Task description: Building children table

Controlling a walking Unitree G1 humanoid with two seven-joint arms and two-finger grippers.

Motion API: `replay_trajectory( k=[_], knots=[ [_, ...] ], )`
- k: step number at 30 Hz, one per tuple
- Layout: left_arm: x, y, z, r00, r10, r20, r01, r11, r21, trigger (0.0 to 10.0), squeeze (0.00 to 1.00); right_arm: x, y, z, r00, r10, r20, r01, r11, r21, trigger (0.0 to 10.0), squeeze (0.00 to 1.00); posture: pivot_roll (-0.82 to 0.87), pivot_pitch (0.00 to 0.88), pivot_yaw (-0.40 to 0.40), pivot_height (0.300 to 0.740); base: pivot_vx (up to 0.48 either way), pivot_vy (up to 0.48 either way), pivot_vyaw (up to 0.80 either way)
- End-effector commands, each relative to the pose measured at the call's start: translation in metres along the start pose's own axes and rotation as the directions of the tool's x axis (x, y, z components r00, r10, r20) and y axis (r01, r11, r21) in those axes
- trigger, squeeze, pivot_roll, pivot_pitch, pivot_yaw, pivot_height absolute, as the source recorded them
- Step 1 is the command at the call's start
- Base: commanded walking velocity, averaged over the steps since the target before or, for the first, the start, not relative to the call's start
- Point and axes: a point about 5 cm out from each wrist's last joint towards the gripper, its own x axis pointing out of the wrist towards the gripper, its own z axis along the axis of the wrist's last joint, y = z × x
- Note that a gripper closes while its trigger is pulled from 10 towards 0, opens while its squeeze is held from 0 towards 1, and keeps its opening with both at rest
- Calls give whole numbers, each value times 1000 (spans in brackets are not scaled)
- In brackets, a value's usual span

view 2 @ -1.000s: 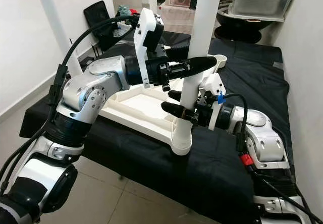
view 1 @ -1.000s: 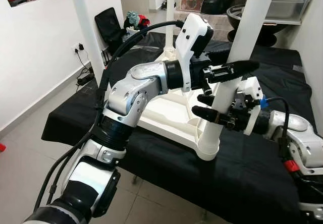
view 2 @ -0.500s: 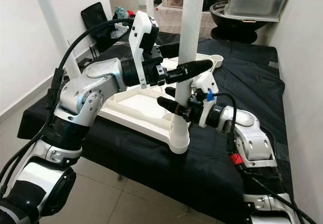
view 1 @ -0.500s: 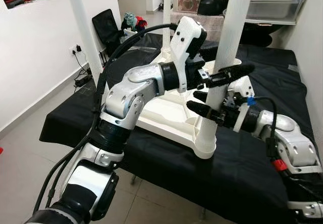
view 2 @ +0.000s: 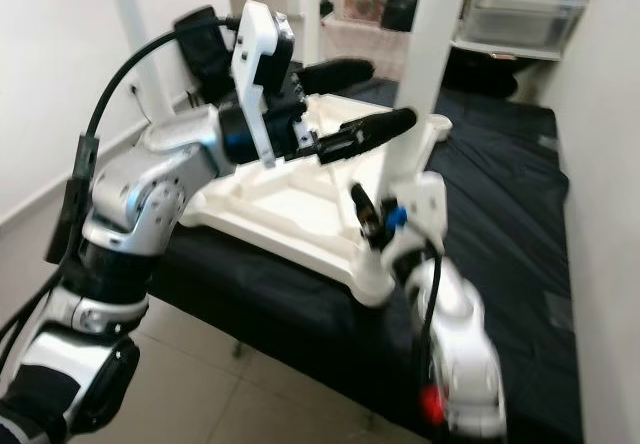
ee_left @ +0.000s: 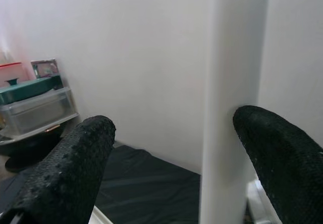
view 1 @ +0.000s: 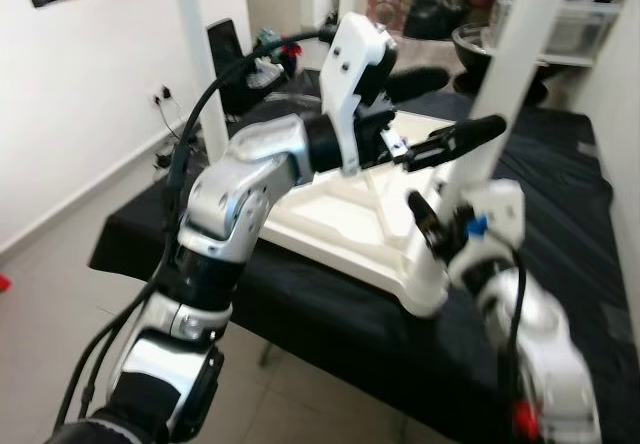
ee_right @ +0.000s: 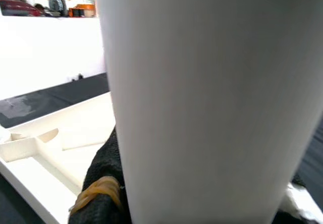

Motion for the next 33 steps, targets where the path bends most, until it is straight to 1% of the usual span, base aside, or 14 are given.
replay_trajectory(
  k=[1, 8, 15, 17, 19, 20, 23, 24, 26, 27, 28, 29, 30, 33],
  knots=[
    [1, -4, 0, 1000, -10, 5, 10, 1000, -5, 10000, 1000, 2, -1, -26, 986, -28, -162, 31, 999, 14, 0, 0, -99, 0, -21, 740, 0, 0, 0],
    [2, -5, -1, 1000, -5, 5, 5, 1000, -9, 10000, 1000, 7, 0, -25, 987, -17, -161, 20, 1000, 21, 0, 0, -105, 0, -21, 740, 0, 0, 0],
    [1, -7, -7, 1000, 12, -15, -12, 1000, -13, 10000, 1000, 9, 5, -22, 983, -34, -181, 38, 999, 21, 0, 0, -106, 0, -25, 740, 0, 0, 0],
    [1, -6, -10, 999, 25, -31, -25, 1000, -8, 10000, 1000, 11, 7, -21, 982, -26, -188, 30, 999, 21, 0, 0, -107, 0, -26, 740, 0, 0, 0],
    [2, -4, -20, 996, 36, -83, -36, 999, 8, 10000, 1000, 15, 9, -20, 980, -5, -198, 10, 1000, 24, 0, 0, -104, 0, -33, 740, 0, 0, 0],
    [2, -4, -20, 996, 36, -83, -36, 999, 8, 10000, 1000, 15, 9, -20, 980, -5, -198, 10, 1000, 24, 0, 0, -104, 0, -33, 740, 0, 0, 0],
    [10, -6, -30, 991, 0, -135, 3, 1000, 23, 10000, 1000, 19, 15, -16, 980, 40, -196, -35, 999, 31, 0, 0, -110, 0, -29, 740, 0, 0, 0],
    [12, -6, -30, 990, -7, -141, 11, 1000, 27, 10000, 933, 20, 16, -15, 980, 45, -192, -39, 999, 35, 0, 0, -110, 0, -29, 740, 0, 0, 0],
    [13, -5, -30, 990, -11, -144, 15, 999, 30, 10000, 933, 20, 16, -15, 981, 47, -190, -40, 999, 37, 0, 0, -113, 0, -28, 740, 0, 0, 0],
    [15, -3, -29, 989, -9, -146, 15, 999, 38, 10000, 627, 20, 17, -14, 981, 51, -188, -45, 998, 37, 0, 0, -113, 0, -28, 740, 0, 0, 0],
    [15, -3, -29, 989, -9, -146, 15, 999, 38, 10000, 627, 20, 17, -14, 981, 51, -188, -45, 998, 37, 0, 0, -113, 0, -28, 740, 0, 0, 0],
    [20, 3, -24, 990, 5, -142, 3, 999, 52, 10000, 0, 21, 19, -13, 981, 60, -187, -53, 998, 40, 0, 0, -116, 0, -27, 740, 0, 0, 0],
    [20, 3, -24, 990, 5, -142, 3, 999, 52, 10000, 0, 21, 19, -13, 981, 60, -187, -53, 998, 40, 0, 0, -116, 0, -27, 740, 0, 0, 0],
    [33, 16, -11, 992, 30, -121, -23, 998, 59, 10000, 0, 19, 23, -10, 980, 78, -186, -70, 996, 47, 0, 0, -118, 0, -24, 740, 0, 0, 0]
  ],
)
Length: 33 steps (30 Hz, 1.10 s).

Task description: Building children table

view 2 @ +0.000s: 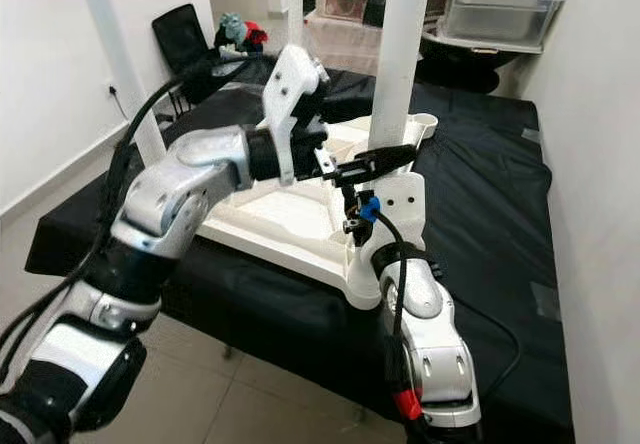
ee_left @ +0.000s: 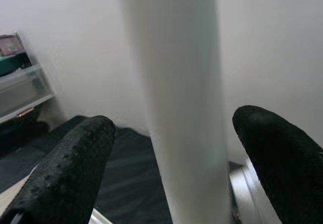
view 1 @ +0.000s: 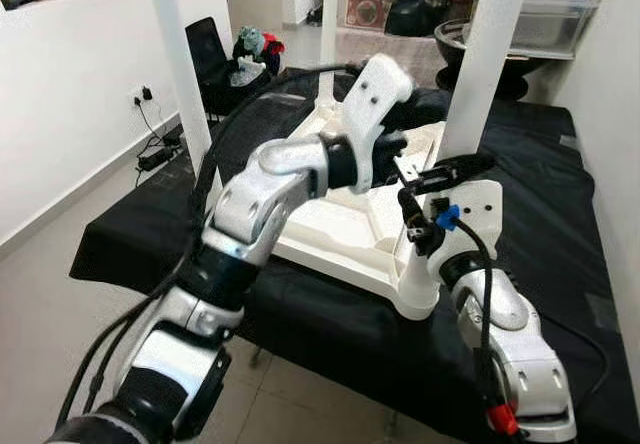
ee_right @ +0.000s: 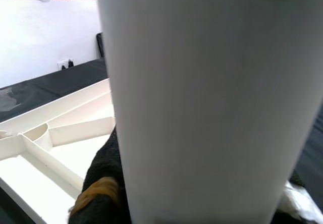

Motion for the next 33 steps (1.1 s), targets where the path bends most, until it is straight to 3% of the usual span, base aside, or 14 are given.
replay_trajectory(
  k=[1, 2, 3, 4, 5, 6, 20, 21, 22, 25, 26, 27, 28, 33],
  knots=[
    [3, 9, 8, 1000, 24, 19, -24, 1000, 3, 10000, 0, 0, 3, -22, 992, 18, -128, -15, 1000, 24, 0, 0, -118, 0, -24, 740, 0, 0, 0],
    [5, 10, 10, 999, 23, 25, -23, 1000, -4, 8392, 0, 0, 4, -22, 991, 20, -131, -17, 1000, 25, 0, 0, -119, 0, -24, 740, 0, 0, 0],
    [5, 10, 10, 999, 23, 25, -23, 1000, -4, 8392, 0, 0, 4, -22, 991, 20, -131, -17, 1000, 25, 0, 0, -119, 0, -24, 740, 0, 0, 0],
    [7, 11, 12, 999, 18, 31, -18, 1000, -10, 1451, 0, -1, 4, -22, 991, 21, -133, -18, 1000, 26, 0, 0, -120, 0, -23, 740, 0, 0, 0],
    [8, 11, 13, 999, 15, 34, -15, 1000, -13, 1451, 0, -1, 5, -22, 991, 22, -134, -18, 999, 26, 0, 0, -120, 0, -23, 740, 0, 0, 0],
    [9, 11, 14, 999, 10, 38, -9, 1000, -19, 0, 0, -1, 5, -22, 991, 22, -135, -19, 999, 27, 0, 0, -121, 0, -23, 740, 0, 0, 0],
    [12, 21, 13, 999, 14, 40, -11, 998, -68, 0, 0, -1, 6, -18, 990, 24, -139, -20, 999, 29, 0, 0, -129, 7, -20, 740, 0, 0, 0],
    [11, 22, 13, 999, 17, 44, -13, 997, -79, 0, 0, -1, 6, -17, 990, 25, -138, -22, 999, 29, 667, 0, -130, 8, -20, 740, 0, 0, 0],
    [11, 24, 14, 999, 20, 48, -16, 996, -89, 0, 0, -1, 6, -17, 990, 25, -136, -21, 999, 26, 9961, 0, -132, 8, -20, 740, 0, 0, 0],
    [10, 27, 14, 998, 27, 51, -22, 995, -99, 0, 0, 1, 8, -12, 992, 70, -105, -69, 997, 16, 10000, 0, -133, 9, -21, 740, 0, 0, 0],
    [9, 28, 14, 998, 30, 52, -24, 995, -101, 0, 0, 2, 11, -8, 987, 138, -87, -137, 990, 17, 10000, 212, -135, 10, -21, 740, 0, 0, 0],
    [9, 29, 14, 998, 31, 53, -25, 994, -103, 0, 0, 2, 13, -6, 980, 185, -75, -184, 983, 18, 10000, 212, -135, 10, -21, 740, 0, 0, 0],
    [9, 30, 14, 998, 32, 53, -26, 994, -104, 0, 0, 4, 13, -1, 967, 250, -45, -249, 968, 32, 10000, 1000, -136, 10, -19, 740, 0, 0, 0],
    [8, 30, 13, 998, 27, 52, -21, 994, -106, 0, 0, 14, -6, 26, 888, 454, 65, -456, 890, 6, 10000, 1000, -138, 10, -21, 740, 0, 0, 0]
  ],
)
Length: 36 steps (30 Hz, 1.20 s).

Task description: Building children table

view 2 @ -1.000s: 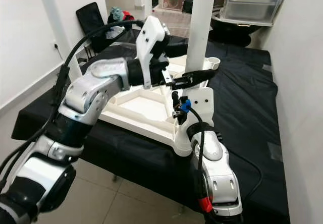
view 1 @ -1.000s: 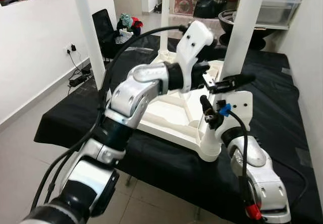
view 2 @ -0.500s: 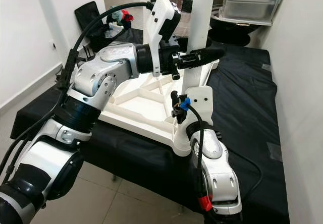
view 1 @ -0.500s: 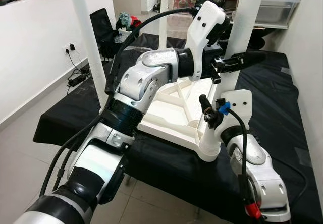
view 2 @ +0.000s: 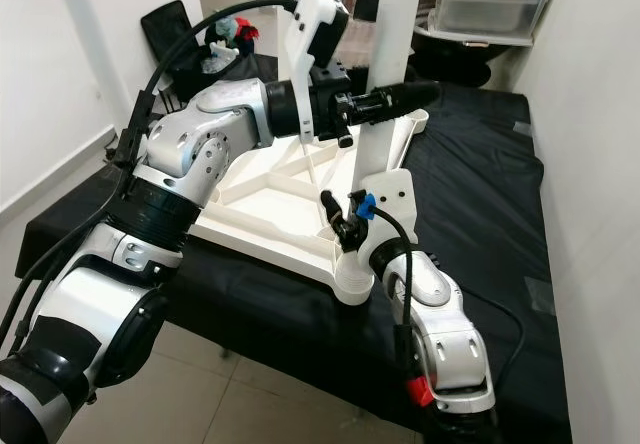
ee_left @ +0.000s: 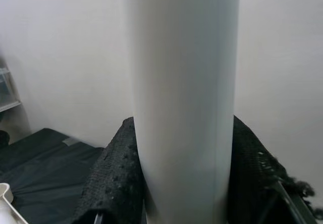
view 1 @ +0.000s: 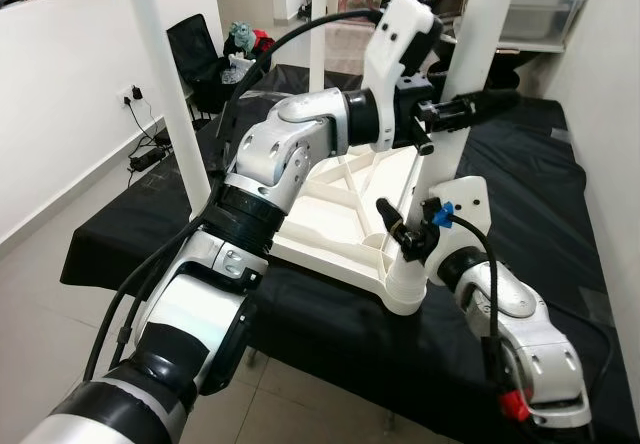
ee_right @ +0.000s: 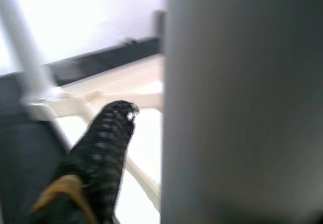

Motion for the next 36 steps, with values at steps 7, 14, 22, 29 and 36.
replay_trajectory(
  k=[7, 14, 22, 29, 36],
  knots=[
    [-5, 6, -1, 999, 35, -8, -35, 999, 22, 0, 0, -11, -30, 24, 929, 370, 15, -369, 927, -70, 10000, 929, -129, 14, -17, 740, 0, 0, 0],
    [-4, 5, -1, 1000, 29, -8, -29, 999, 22, 0, 0, -12, -37, 20, 901, 434, -23, -434, 898, -70, 10000, 0, -122, 15, -16, 740, 0, 0, 0],
    [-4, 4, 0, 1000, 23, -9, -23, 999, 28, 0, 0, -9, -40, 13, 897, 443, -21, -443, 896, -24, 0, 0, -118, 19, -11, 740, 0, 0, 0],
    [-3, 4, 0, 1000, 17, -9, -17, 999, 30, 0, 0, -11, -38, 11, 878, 479, 8, -479, 878, -6, 0, 0, -120, 20, -10, 740, 0, 0, 0],
    [-3, 1, 1, 1000, -1, -6, 2, 999, 42, 0, 0, -9, -37, 9, 840, 535, 87, -539, 842, 34, 0, 0, -117, 28, -6, 740, 0, 0, 0]
  ],
)
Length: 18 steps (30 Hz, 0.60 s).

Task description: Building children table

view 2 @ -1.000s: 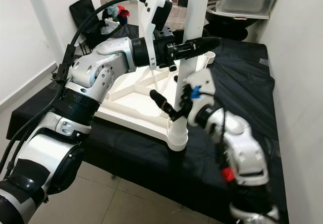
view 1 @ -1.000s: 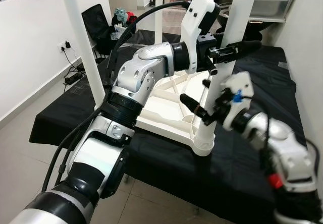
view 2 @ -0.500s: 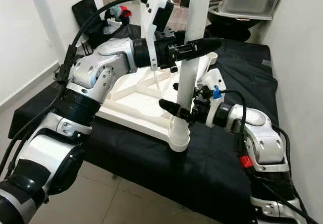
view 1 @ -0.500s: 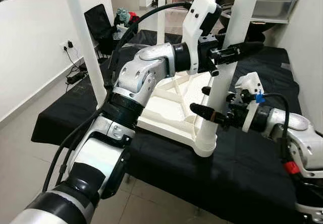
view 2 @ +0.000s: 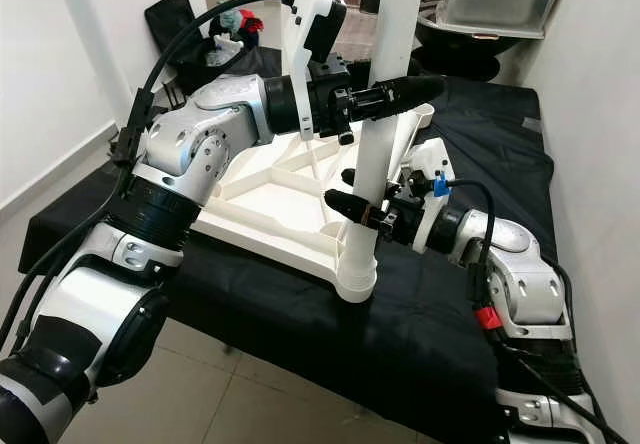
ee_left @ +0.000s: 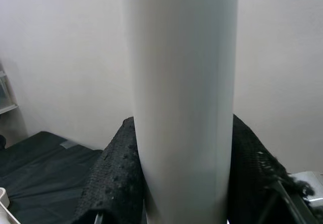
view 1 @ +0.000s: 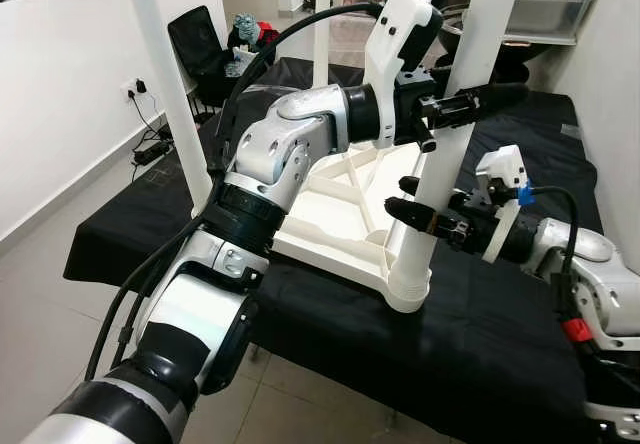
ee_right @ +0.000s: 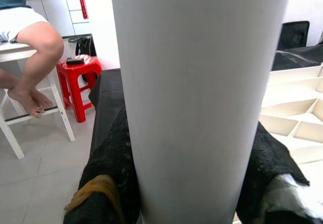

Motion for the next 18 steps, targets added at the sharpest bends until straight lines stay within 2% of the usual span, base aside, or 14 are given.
replay_trajectory(
  k=[1, 2, 3, 4, 5, 6, 9, 10, 11, 12, 13, 14, 16, 18],
  knots=[
    [-6, 5, -1, 999, 36, -20, -35, 999, 34, 0, 0, 7, 9, -1, 993, 111, 48, -113, 993, 33, 0, 0, -117, 28, -6, 740, 0, 0, 0],
    [-6, 5, -1, 999, 36, -20, -35, 999, 34, 0, 0, 7, 9, -1, 993, 111, 48, -113, 993, 33, 0, 0, -117, 28, -6, 740, 0, 0, 0],
    [-6, 4, 0, 999, 29, -17, -29, 999, 34, 1843, 180, 7, 10, -2, 994, 96, 50, -98, 995, 33, 0, 0, -117, 30, -6, 740, 0, 0, 0],
    [-6, 4, 0, 999, 29, -17, -29, 999, 34, 1843, 180, 7, 10, -2, 994, 96, 50, -98, 995, 33, 0, 0, -117, 30, -6, 740, 0, 0, 0],
    [-6, 2, 1, 1000, 20, -12, -19, 999, 36, 10000, 1000, 6, 10, -4, 998, 36, 46, -37, 999, 36, 0, 0, -117, 39, -6, 740, 0, 0, 0],
    [-6, 1, 3, 1000, 17, -5, -17, 999, 38, 10000, 1000, 5, 11, -9, 999, -37, 27, 36, 999, 34, 0, 0, -116, 46, -9, 740, 0, 0, 0],
    [-7, 0, 4, 1000, 19, 2, -19, 999, 38, 10000, 1000, 5, 13, -13, 996, -93, 16, 92, 995, 35, 0, 0, -115, 47, -11, 740, 0, 0, 0],
    [-8, 1, 6, 1000, 26, 8, -26, 999, 40, 10000, 1000, 6, 15, -18, 983, -182, -13, 182, 983, 39, 0, 0, -115, 47, -11, 740, 0, 0, 0],
    [-8, 1, 6, 1000, 26, 8, -26, 999, 40, 10000, 1000, 6, 15, -18, 983, -182, -13, 182, 983, 39, 0, 0, -115, 47, -11, 740, 0, 0, 0],
    [-10, 2, 8, 999, 41, 13, -42, 998, 41, 10000, 1000, 8, 19, -27, 924, -378, -62, 379, 925, 4, 0, 0, -105, 56, -23, 740, 0, 0, 0],
    [-10, 2, 8, 999, 41, 13, -42, 998, 41, 10000, 1000, 8, 19, -27, 924, -378, -62, 379, 925, 4, 0, 0, -105, 56, -23, 740, 0, 0, 0],
    [-12, 3, 9, 998, 55, 17, -55, 998, 42, 10000, 1000, 8, 31, -35, 835, -541, -99, 543, 840, -7, 0, 0, -103, 57, -31, 740, 0, 0, 0],
    [-14, 4, 10, 997, 71, 20, -72, 997, 40, 10000, 1000, 5, 47, -41, 697, -709, -108, 709, 703, -45, 0, 0, -107, 51, -27, 740, 0, 0, 0],
    [-14, 5, 10, 997, 74, 19, -75, 996, 38, 10000, 1000, 4, 48, -41, 676, -730, -104, 726, 683, -82, 0, 0, -108, 47, -27, 740, 0, 0, 0]
  ],
)
